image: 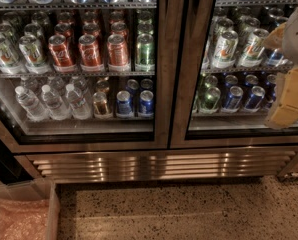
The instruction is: Open left fridge door
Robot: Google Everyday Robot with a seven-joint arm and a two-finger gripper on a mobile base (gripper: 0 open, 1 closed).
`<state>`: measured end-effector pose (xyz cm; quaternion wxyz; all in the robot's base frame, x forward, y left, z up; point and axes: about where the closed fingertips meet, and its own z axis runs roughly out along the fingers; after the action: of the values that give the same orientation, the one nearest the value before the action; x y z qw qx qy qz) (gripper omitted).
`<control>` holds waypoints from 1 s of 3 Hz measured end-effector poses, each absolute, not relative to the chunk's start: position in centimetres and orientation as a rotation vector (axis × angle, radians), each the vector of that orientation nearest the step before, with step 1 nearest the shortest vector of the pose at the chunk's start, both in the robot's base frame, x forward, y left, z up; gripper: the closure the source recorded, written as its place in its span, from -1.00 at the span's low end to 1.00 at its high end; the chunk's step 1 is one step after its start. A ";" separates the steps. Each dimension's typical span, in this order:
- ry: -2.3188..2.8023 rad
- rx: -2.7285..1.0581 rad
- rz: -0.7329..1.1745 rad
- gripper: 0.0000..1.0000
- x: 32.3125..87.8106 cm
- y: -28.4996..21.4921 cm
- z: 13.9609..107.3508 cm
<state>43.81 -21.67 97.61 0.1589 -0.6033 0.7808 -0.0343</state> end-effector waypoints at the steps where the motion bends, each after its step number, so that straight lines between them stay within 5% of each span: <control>1: 2.232 -1.725 -0.098 -1.00 43.8 -21.7 97.6; 3: 2.139 -1.719 0.020 -1.00 45.8 -18.2 97.9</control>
Offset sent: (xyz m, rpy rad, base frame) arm 0.0078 0.0101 -0.0010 0.0614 0.0090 -0.0042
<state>45.77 -18.17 97.85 0.1974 -0.6142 0.7641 0.0071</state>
